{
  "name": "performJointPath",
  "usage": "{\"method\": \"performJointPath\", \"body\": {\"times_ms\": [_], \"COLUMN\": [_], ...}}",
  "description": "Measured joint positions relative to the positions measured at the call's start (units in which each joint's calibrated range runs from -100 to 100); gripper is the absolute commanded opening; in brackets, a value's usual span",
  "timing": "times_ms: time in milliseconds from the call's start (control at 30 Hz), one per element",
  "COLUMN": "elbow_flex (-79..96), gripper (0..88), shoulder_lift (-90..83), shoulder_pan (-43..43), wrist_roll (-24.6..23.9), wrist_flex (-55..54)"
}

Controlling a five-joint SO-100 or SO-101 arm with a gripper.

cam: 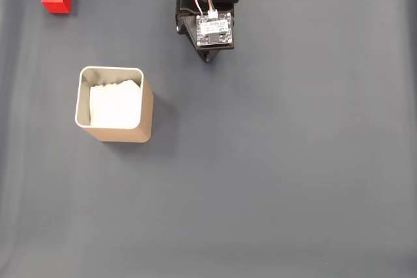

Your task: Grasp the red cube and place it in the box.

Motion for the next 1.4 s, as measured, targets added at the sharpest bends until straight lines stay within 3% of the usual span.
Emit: {"method": "performJointPath", "body": {"times_ms": [1100, 1400], "elbow_flex": [0.0, 0.0], "gripper": [0.2, 0.2], "shoulder_lift": [0.0, 0.6], "shoulder_pan": [0.0, 0.0], "wrist_roll": [-0.3, -3.0], "wrist_flex": [-0.2, -12.5]}}
